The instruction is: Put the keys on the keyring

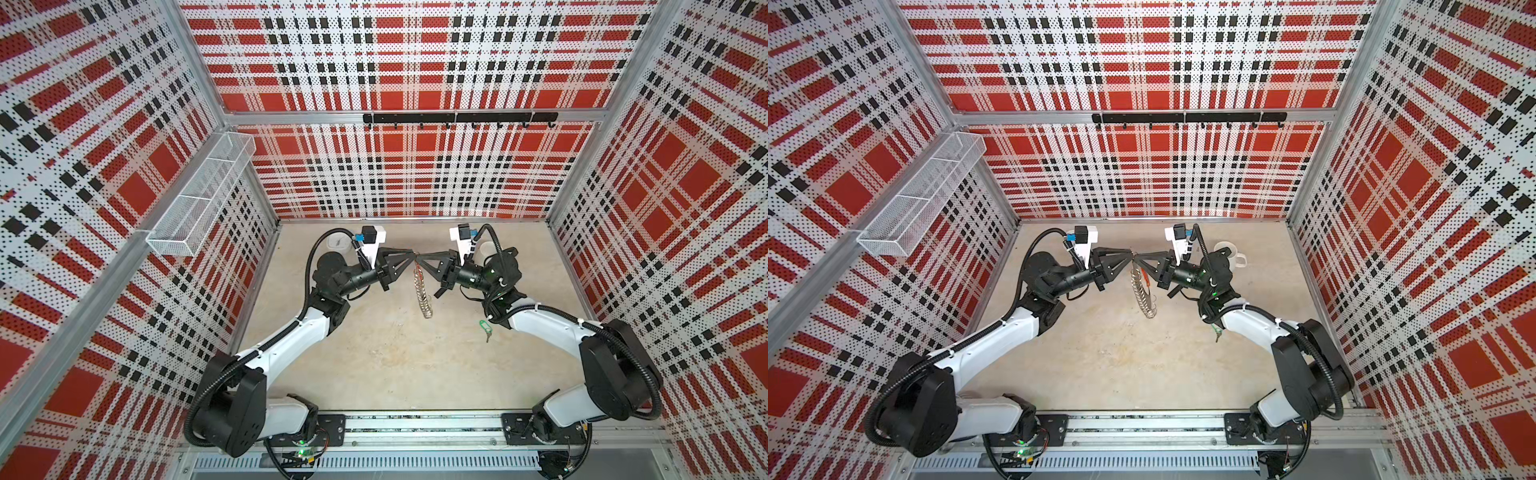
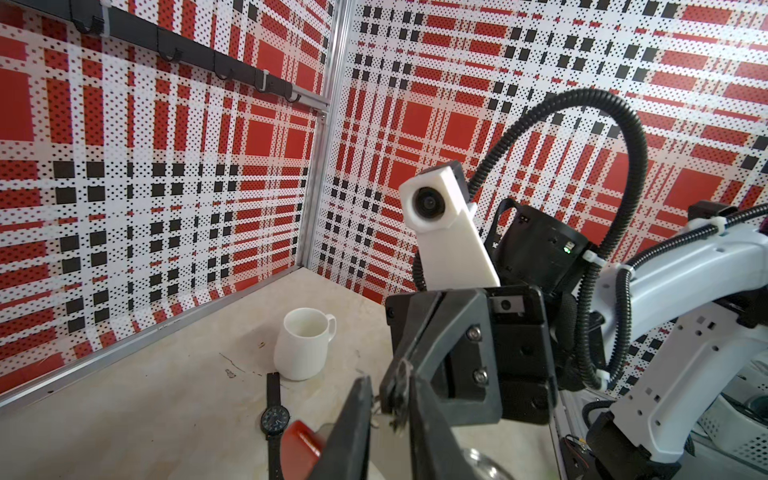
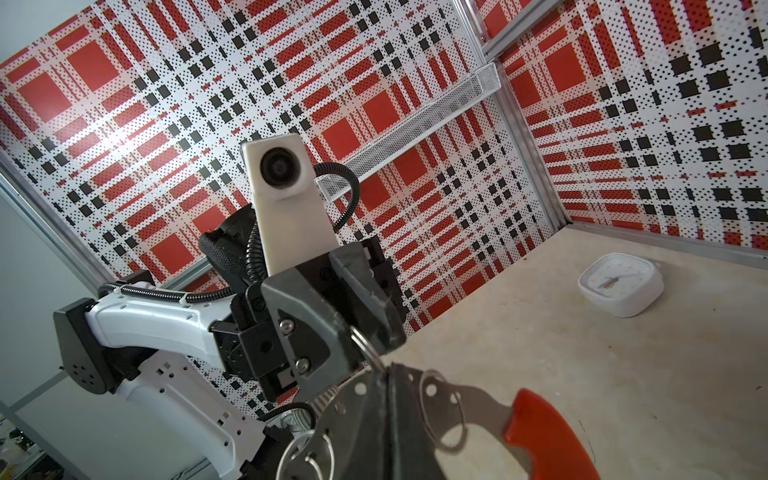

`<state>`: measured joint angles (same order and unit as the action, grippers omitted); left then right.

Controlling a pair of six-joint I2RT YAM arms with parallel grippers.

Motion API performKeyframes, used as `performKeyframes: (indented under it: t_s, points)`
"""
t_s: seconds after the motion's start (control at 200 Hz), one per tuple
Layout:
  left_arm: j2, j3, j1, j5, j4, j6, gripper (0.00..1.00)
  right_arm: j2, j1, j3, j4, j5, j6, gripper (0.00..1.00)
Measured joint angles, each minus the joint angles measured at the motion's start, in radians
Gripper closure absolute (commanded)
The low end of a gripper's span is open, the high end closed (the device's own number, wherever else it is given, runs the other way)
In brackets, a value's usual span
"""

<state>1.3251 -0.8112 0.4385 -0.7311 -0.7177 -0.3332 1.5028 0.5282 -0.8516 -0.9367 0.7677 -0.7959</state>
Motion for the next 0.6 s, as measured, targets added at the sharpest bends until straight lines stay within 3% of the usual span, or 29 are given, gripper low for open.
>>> performKeyframes:
  t_s: [0.095, 0.326, 0.376, 0.431, 0.601]
  points:
    - [0.007, -0.005, 0.006, -0.004, 0.000, 0.001, 1.00, 0.000, 0.000, 0.000, 0.001, 0.006, -0.003, 1.00]
    - [0.015, -0.012, 0.006, -0.021, 0.002, 0.001, 1.00, -0.013, 0.000, 0.000, 0.039, -0.010, 0.024, 1.00]
    - [0.015, -0.012, 0.006, -0.025, 0.006, 0.001, 1.00, -0.028, 0.000, 0.000, 0.078, -0.021, 0.048, 0.81]
    - [0.015, -0.013, 0.002, -0.031, 0.012, 0.000, 1.00, -0.050, 0.000, -0.002, 0.146, -0.043, 0.096, 0.73]
    - [0.015, -0.032, -0.021, -0.089, 0.103, 0.024, 1.00, -0.117, -0.003, -0.051, 0.395, -0.093, 0.277, 0.67]
